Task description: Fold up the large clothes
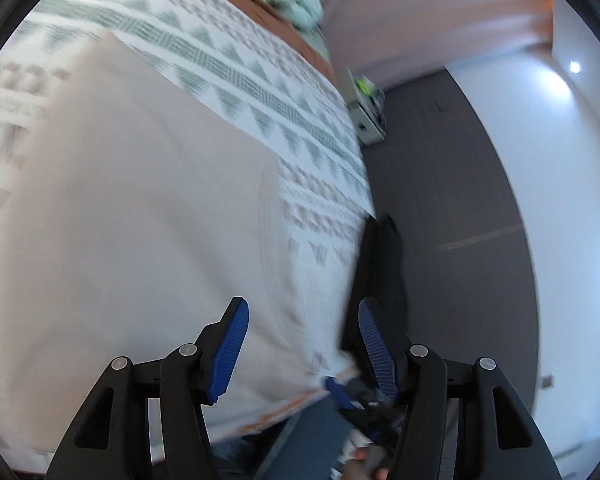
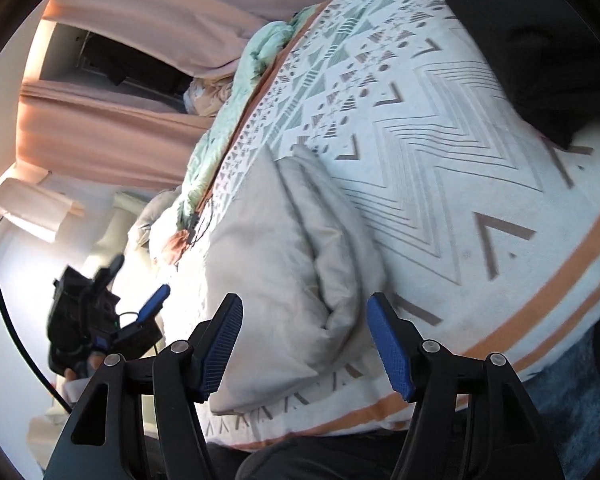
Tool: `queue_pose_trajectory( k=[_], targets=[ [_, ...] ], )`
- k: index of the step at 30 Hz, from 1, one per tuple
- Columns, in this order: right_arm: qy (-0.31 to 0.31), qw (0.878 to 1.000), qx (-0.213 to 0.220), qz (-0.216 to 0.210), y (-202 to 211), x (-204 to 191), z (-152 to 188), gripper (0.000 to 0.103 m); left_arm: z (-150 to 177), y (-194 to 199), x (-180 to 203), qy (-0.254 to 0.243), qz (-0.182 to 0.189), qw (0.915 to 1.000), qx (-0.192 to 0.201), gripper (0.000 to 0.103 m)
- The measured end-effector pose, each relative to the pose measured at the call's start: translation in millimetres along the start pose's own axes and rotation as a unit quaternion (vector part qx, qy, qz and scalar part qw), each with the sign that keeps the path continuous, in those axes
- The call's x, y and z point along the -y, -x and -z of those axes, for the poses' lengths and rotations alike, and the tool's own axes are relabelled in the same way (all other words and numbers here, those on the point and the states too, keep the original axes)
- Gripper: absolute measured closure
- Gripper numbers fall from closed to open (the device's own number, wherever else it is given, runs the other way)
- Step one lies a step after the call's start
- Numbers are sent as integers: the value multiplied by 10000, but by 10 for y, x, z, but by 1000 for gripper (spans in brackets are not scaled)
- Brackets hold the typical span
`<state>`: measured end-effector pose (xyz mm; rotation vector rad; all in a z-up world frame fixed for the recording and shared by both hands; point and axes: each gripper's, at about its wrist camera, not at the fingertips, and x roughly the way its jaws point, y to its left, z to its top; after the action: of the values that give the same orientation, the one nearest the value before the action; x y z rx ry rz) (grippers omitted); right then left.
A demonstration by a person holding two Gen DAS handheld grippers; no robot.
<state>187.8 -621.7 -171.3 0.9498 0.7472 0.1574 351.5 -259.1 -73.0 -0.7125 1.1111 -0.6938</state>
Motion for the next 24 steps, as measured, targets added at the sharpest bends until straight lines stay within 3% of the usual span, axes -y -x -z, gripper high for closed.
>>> queue_pose_trajectory(
  k=[7,12,19,21,22,24],
  targets=[
    [290,9982,-324,408,-296,-157,39,37,-38,717,-589,181,-836,9945,599,44],
    [334,9961,-363,733,-375,-125,87,37,58,1006,-959,300,-1258,9886,765,44],
    [218,9953,-407,854,-299,-28,223,37,278,1001,-1304,313,-1551,9859,541,45],
    [263,9954,-476,794,-352,-33,252,38,331,875,-1378,359,-1563,9864,353,51],
    [294,9951,-515,786,-390,-48,256,40,350,804,-1411,387,-1560,9867,249,55],
    [421,9944,-555,790,-482,-97,240,56,393,676,-1449,416,-1554,9869,78,64]
  ],
)
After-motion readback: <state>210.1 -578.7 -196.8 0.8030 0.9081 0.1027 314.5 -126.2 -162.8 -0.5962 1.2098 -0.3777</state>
